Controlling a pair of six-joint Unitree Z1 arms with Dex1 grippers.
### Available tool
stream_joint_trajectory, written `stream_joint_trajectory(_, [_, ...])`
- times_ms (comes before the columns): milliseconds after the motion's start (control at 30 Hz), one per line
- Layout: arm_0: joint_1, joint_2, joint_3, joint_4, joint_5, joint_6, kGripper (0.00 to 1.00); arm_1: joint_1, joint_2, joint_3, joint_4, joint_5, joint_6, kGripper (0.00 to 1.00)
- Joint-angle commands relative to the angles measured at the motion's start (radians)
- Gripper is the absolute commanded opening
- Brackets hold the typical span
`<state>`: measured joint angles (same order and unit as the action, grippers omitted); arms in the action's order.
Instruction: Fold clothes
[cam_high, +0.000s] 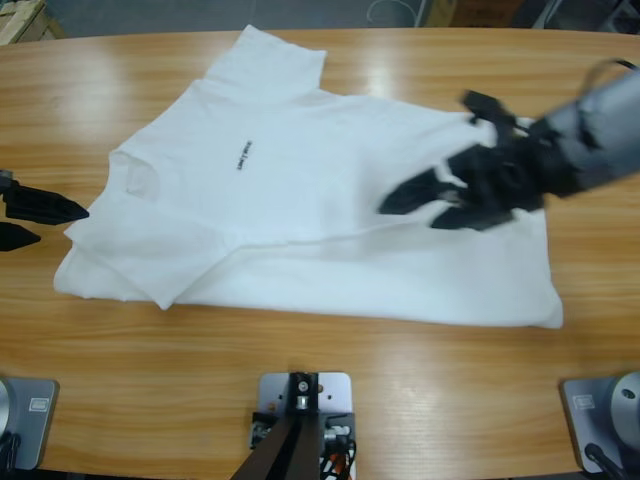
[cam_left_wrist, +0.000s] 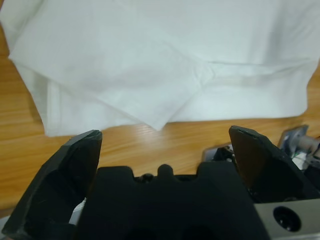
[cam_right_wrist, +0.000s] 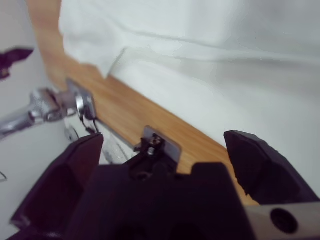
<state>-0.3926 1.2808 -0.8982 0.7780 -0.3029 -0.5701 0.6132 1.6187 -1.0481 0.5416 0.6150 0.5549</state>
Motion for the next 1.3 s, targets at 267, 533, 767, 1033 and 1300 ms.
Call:
stream_joint_trajectory(267, [-0.288,0.295,-0.173,-0.040,0.047,0.168,0.993,0.169,0.237,-0.260,0.308,-0.123,-0.211,1.000])
stream_joint_trajectory(533, [-0.406,0.427,-0.247,-0.039,0.087,0.182,0.991,-0.021,0.087,-0.183,0.382,-0.219,-0.216,1.000])
stream_joint_trajectory(767, [-0.462,0.535,-0.246,-0.040,0.064,0.154,0.987,-0.093,0.046,-0.129,0.382,-0.213,-0.238,1.000])
stream_joint_trajectory(1033, [-0.550,0.676,-0.410,-0.057,0.062,0.133,0.987,-0.135,-0.002,-0.068,0.382,-0.210,-0.267,1.000])
stream_joint_trajectory(1300, [-0.557,0.739,-0.441,-0.055,0.054,0.124,0.987,-0.183,-0.025,-0.045,0.386,-0.205,-0.297,1.000])
